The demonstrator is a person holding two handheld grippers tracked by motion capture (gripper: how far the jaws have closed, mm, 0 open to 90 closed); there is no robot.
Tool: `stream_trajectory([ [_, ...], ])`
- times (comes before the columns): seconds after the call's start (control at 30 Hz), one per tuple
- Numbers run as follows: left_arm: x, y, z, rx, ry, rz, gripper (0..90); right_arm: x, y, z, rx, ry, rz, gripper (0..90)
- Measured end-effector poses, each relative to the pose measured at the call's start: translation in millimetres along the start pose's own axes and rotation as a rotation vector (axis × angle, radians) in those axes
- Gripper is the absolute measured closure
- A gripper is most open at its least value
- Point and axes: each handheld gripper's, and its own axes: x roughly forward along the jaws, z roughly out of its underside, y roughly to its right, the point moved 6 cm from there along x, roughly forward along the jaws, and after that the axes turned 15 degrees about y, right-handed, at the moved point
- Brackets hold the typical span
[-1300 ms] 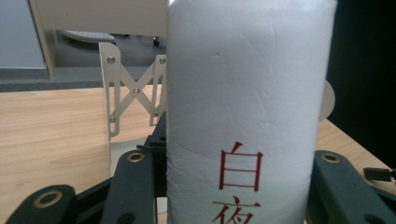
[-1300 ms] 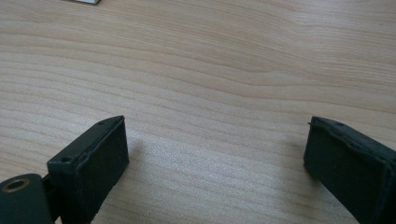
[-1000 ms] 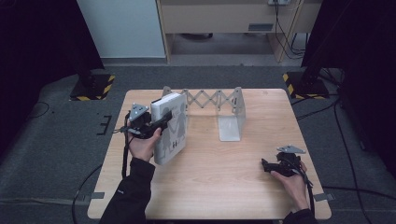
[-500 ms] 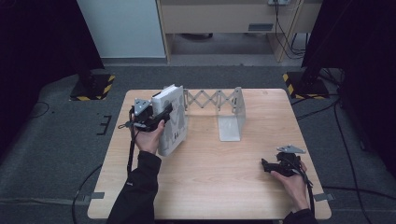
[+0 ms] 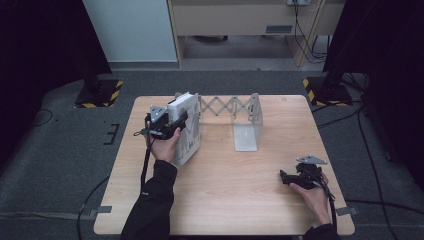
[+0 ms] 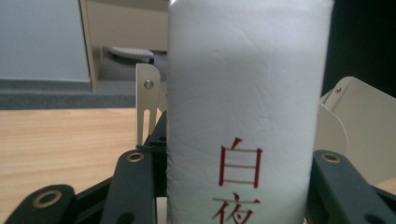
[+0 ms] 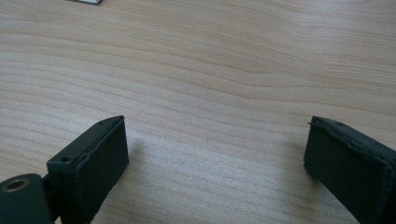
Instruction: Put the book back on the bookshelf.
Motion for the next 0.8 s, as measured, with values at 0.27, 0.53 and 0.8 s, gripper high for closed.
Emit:
stream_trajectory([
  [0.27, -2.9, 0.5, 4.2, 0.019, 0.020, 0.018, 51.9, 0.3, -0.2, -0.2, 0.002, 0.001, 0.000, 6.7],
  [0.53, -25.7, -1.6, 12.9, 0.028, 0.022, 0.039, 50.9, 0.2, -0.3, -0.2, 0.001, 0.001, 0.000, 6.8],
  [0.8, -48.4, -2.3, 24.4, 0.050, -0.003, 0.066, 50.7, 0.2, -0.3, -0.2, 0.001, 0.001, 0.000, 6.8],
])
